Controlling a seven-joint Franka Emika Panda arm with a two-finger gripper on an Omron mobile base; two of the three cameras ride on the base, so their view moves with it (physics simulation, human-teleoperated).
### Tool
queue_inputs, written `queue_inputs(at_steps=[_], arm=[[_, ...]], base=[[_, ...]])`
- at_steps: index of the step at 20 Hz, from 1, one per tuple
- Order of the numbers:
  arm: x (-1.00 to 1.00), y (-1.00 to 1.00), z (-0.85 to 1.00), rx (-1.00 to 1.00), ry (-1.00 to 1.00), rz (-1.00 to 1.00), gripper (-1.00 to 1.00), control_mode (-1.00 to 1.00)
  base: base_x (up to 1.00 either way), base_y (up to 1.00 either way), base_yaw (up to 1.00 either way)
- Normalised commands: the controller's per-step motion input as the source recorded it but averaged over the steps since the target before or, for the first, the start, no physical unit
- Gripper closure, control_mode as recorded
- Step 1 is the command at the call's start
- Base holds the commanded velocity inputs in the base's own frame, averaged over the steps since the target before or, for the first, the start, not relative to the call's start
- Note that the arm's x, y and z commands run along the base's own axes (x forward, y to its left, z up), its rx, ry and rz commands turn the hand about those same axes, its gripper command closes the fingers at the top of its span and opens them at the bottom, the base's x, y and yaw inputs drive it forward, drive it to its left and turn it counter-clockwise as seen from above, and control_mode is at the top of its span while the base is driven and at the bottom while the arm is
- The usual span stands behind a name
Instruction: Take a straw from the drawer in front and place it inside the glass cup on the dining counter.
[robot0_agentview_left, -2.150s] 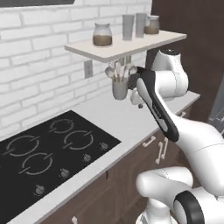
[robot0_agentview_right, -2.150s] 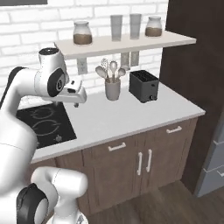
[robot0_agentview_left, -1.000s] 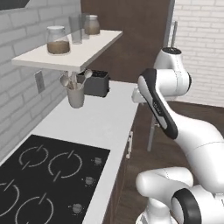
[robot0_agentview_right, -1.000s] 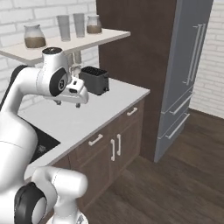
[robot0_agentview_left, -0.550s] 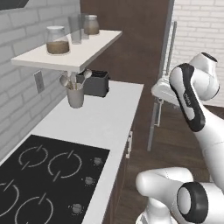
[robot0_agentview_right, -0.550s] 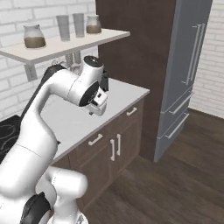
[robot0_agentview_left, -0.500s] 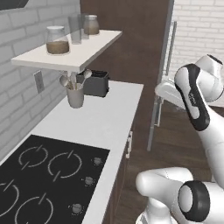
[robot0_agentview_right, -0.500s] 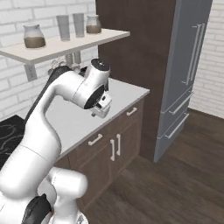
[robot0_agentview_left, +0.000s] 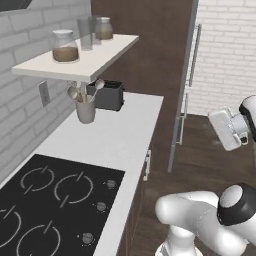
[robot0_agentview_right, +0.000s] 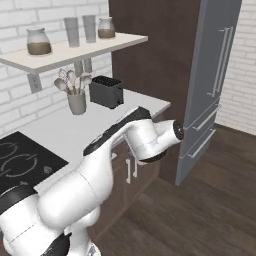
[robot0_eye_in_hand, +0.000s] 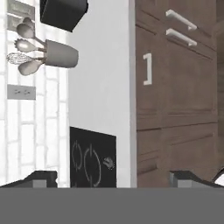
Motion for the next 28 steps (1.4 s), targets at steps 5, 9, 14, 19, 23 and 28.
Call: queue_inputs(at_steps=[5,9,14,19,23,28], arm=[[0.41,-0.17,-0.9,0.38,0.0,0.0,-1.0,-1.0],[0.51,0.02,-0.73,0.31,0.0,0.0,-1.0,-1.0],[0.46,0.2,-0.66,0.17,0.0,0.0,-1.0,-1.0],[0.36,0.25,-0.51,0.02,-0.06,0.0,-1.0,-1.0],[0.3,0.26,-0.42,0.0,-0.08,0.0,-1.0,-1.0],[0.35,0.27,-0.41,0.0,-0.09,0.02,-1.0,-1.0]], base=[[0.0,0.0,0.0],[0.0,0.0,0.0],[0.0,0.0,0.0],[0.0,0.0,0.0],[0.0,0.0,0.0],[0.0,0.0,0.0]])
